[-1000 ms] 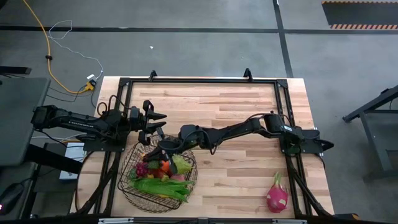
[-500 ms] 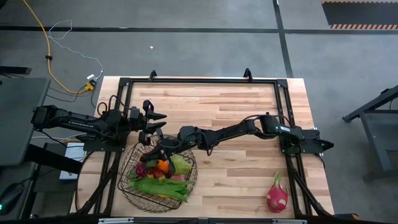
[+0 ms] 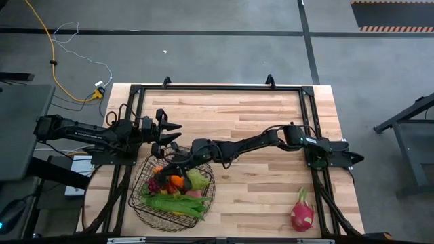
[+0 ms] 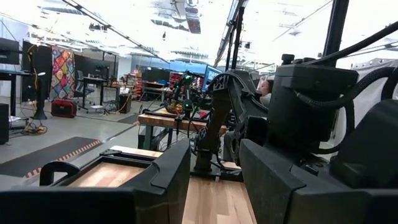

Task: Build produce basket
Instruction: Put the purple grapes into the black wire basket, then put the pink dragonfruit into the black wire basket

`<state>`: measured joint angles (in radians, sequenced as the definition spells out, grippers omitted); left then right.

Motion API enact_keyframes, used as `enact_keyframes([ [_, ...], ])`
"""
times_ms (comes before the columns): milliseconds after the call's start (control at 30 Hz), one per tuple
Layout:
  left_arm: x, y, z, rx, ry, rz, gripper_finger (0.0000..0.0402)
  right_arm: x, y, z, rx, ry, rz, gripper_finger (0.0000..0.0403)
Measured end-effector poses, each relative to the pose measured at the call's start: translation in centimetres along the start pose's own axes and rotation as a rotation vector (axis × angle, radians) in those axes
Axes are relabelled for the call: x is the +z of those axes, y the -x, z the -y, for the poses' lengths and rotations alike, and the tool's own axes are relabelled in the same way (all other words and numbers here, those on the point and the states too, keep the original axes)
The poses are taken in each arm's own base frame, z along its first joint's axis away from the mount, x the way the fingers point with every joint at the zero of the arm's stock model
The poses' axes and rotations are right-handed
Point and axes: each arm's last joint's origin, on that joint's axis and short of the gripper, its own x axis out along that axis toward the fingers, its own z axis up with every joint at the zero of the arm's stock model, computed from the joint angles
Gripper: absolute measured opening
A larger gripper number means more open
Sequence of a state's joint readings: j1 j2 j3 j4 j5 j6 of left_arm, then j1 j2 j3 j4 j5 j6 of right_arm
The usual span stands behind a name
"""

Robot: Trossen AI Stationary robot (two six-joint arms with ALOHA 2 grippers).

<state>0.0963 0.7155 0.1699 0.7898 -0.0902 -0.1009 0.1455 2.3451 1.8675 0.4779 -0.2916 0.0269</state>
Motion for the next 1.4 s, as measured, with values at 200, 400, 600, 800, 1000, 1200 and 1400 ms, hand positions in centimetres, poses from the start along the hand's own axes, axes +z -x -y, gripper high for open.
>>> enact_keyframes([
  [200, 0.0, 0.0, 0.0, 0.0, 0.0, 0.0, 0.0129, -0.3, 0.0, 0.0, 0.001, -0.012, -0.032, 0.0055],
  [400, 0.0, 0.0, 0.0, 0.0, 0.0, -0.001, 0.0129, -0.2, 0.2, 0.2, -0.001, 0.01, -0.059, 0.0154],
  [600, -0.1, 0.0, 0.0, 0.01, -0.001, -0.011, 0.0129, 2.0, 1.8, 0.7, -0.014, 0.009, -0.191, 0.0215],
  [800, -0.2, 0.0, 0.0, -0.008, 0.0, -0.018, 0.0129, 3.5, 4.8, -0.2, -0.009, 0.05, -0.498, 0.0224],
  [1000, -0.4, 0.0, 0.0, -0.014, 0.017, -0.042, 0.0129, 2.9, 8.4, -1.9, -0.119, 0.056, -0.685, 0.0225],
  [1200, -0.4, 0.0, 0.1, -0.027, 0.025, -0.042, 0.0129, 2.3, 16.3, -4.6, -0.321, 0.046, -0.576, 0.0225],
  [1400, -0.3, 0.0, 0.0, -0.015, 0.025, -0.028, 0.0129, 3.7, 24.4, -7.7, -0.408, -0.008, -0.17, 0.0225],
])
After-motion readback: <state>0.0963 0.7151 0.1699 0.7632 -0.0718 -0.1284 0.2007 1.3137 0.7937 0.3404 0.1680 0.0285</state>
